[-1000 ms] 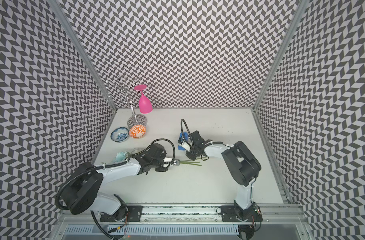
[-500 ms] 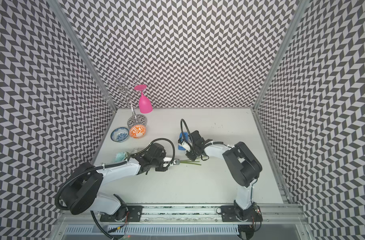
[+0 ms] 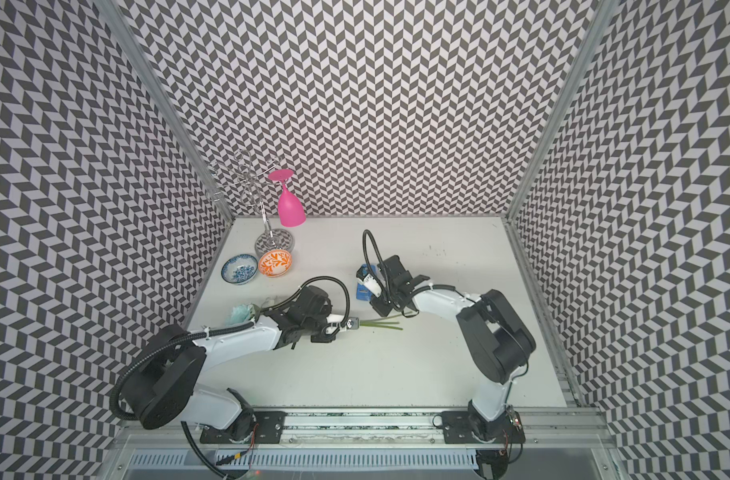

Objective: Wrap bouquets with tape
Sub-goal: Stick the tape to the bouquet.

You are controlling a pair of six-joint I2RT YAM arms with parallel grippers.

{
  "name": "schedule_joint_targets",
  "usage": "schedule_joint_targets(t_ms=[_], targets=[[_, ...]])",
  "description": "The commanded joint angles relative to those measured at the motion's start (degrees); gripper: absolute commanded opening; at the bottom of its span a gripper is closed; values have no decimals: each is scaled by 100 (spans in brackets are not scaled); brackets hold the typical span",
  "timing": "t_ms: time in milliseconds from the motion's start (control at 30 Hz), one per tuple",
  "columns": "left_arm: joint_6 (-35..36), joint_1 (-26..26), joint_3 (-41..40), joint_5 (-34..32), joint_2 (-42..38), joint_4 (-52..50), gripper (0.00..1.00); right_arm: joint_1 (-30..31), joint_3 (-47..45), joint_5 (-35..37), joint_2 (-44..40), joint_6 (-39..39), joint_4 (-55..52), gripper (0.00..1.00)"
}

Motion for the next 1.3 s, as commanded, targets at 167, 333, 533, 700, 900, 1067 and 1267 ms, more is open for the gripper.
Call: schedule_joint_targets(t_ms=[167, 333, 533, 700, 900, 1067, 1267], targets=[[-204, -400, -835, -589, -627, 13, 0, -820, 610, 2169, -933, 4356, -1361, 71], [-131, -559, -1348, -760, -847, 265, 0, -1400, 999, 1477, -125, 4887, -1897, 66], [96, -638, -1424, -990, -520, 354, 0, -1240, 1369, 68, 1162, 3563, -2165, 61], [166, -679, -1412, -1125, -34, 430, 0, -606, 1928, 598, 2239, 2003, -3027, 61], [186, -726, -1456, -1223, 228, 484, 0, -275, 1852, 345, 2592, 893, -2456, 60], [134, -718, -1402, -1269, 369, 450, 0, -151, 2166, 867, 3134, 517, -2700, 58], [124, -683, -1471, -1332, 325, 547, 0, -141, 2364, 1120, 3618, 371, -2923, 54]])
